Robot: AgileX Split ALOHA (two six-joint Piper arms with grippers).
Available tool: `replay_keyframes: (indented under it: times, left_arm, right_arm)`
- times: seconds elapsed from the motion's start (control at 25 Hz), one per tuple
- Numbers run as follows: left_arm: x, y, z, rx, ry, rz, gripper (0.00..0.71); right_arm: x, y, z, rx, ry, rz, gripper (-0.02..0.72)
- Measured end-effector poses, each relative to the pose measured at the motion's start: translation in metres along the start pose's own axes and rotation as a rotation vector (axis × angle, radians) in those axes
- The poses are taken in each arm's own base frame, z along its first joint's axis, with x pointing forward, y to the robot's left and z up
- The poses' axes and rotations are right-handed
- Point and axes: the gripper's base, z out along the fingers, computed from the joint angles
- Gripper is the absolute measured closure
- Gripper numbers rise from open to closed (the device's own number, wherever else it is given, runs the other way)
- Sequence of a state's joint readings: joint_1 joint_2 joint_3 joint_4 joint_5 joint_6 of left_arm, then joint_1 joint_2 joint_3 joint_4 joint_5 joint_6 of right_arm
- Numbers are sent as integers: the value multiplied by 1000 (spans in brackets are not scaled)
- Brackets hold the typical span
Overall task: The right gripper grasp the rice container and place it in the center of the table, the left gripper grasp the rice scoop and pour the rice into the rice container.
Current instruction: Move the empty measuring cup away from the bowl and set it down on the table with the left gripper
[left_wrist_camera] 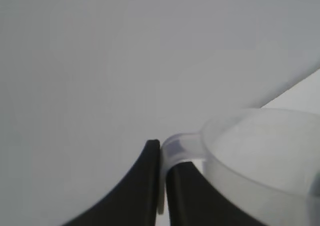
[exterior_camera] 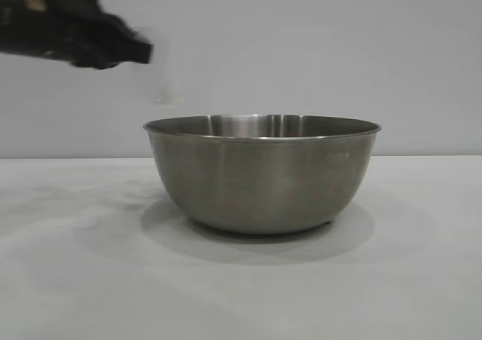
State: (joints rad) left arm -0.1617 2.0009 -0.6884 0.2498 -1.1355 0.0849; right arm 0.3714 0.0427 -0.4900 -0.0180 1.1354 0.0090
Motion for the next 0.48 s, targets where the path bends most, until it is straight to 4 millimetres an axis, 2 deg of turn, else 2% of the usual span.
replay_keyframes:
  times: [0.24,0.48]
  left_arm:
    - [35,-6,-6,-6,117,-20,710]
    - [43,-6,-6,-13,140,-25,710]
  right_arm:
    - [0,0,0,0,0,0,455]
    - [0,0,0,0,0,0,455]
